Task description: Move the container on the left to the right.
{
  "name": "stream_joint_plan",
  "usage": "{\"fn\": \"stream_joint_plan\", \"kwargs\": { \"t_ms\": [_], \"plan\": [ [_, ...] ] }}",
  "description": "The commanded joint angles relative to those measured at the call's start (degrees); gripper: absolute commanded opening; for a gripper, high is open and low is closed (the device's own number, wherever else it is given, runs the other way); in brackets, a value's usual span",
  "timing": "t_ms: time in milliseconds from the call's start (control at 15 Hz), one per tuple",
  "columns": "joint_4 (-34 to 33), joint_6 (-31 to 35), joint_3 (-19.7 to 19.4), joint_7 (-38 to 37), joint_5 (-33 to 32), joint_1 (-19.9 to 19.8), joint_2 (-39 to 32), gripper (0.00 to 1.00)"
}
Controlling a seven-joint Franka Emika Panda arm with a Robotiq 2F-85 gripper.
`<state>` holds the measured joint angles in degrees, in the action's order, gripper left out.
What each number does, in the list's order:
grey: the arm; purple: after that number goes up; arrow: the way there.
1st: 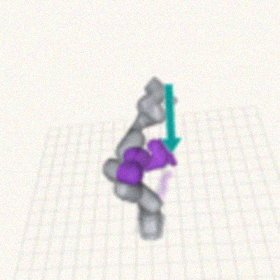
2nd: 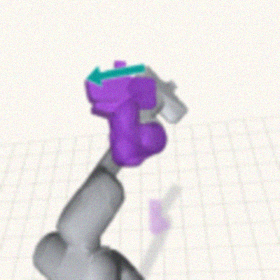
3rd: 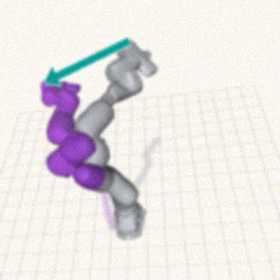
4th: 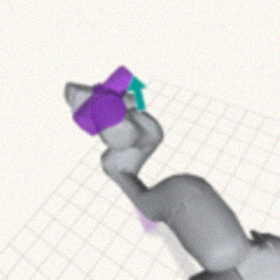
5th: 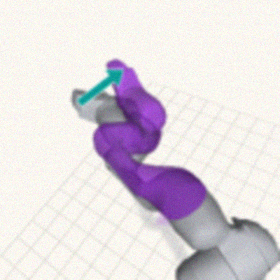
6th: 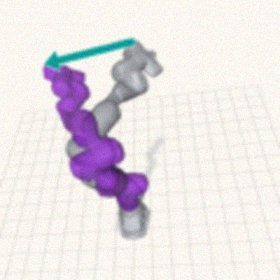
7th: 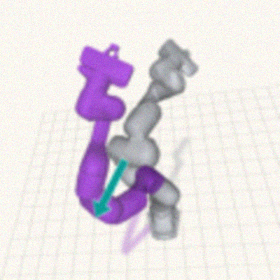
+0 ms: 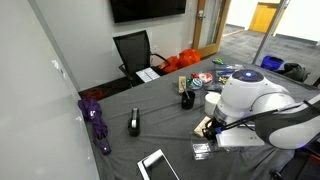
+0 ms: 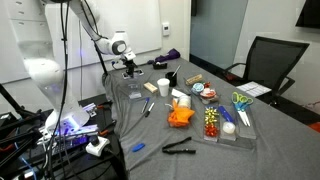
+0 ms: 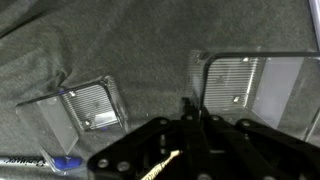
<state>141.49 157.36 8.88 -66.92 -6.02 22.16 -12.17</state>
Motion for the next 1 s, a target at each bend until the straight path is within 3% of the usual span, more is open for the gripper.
{"fn": "stream_joint_plan", "kwargs": {
  "t_ms": [0, 200, 933],
  "plan": [
    [4.2, -1.0, 0.2, 5.0, 0.3, -2.2, 6.5, 0.01],
    [5.9, -1.4, 0.7, 11.7, 1.7, -4.6, 10.1, 0.01],
    [11.9, -2.1, -1.3, 48.7, 6.6, -11.6, 21.0, 0.01]
  ]
}}
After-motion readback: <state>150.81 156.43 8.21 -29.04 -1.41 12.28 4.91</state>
